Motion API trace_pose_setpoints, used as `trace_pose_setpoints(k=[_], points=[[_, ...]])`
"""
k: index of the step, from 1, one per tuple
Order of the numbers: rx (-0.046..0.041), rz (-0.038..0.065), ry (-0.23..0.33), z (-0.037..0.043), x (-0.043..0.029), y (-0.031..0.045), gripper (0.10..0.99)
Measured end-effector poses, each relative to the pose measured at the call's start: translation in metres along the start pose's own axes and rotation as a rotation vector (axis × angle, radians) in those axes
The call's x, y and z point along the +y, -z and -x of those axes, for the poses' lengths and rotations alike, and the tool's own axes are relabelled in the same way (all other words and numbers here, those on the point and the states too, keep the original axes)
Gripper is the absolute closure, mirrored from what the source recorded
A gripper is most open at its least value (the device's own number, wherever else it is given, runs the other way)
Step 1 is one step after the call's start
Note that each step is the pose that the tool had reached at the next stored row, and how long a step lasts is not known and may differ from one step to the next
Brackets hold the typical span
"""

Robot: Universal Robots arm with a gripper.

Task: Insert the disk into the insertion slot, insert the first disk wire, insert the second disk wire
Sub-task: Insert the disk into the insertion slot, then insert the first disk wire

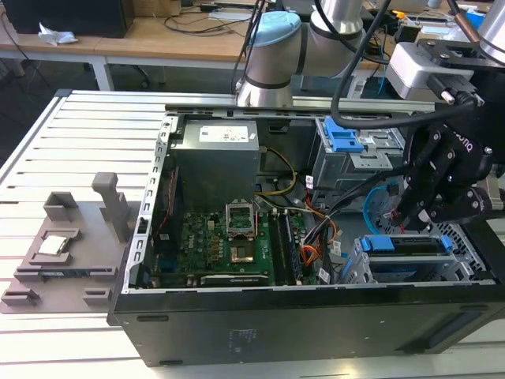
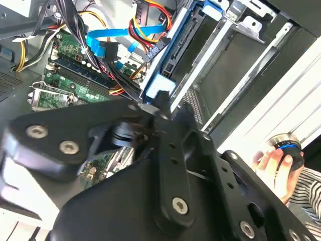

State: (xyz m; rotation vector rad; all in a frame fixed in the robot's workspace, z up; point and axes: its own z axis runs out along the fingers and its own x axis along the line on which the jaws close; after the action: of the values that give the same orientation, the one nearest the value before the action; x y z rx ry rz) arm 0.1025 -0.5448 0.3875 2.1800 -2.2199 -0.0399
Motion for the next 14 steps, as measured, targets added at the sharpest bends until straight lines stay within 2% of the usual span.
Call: trace_pose_setpoints(k=[3,12,14], points=[[0.0000,0.000,0.000,0.0000,0.0000,-0.0001,0.973],[-0.0001,0.000,0.000,0.0000,-0.0001,-0.0003,0.980],[0.0000,0.001,0.000,0.0004,-0.0078,-0.0001,0.980]])
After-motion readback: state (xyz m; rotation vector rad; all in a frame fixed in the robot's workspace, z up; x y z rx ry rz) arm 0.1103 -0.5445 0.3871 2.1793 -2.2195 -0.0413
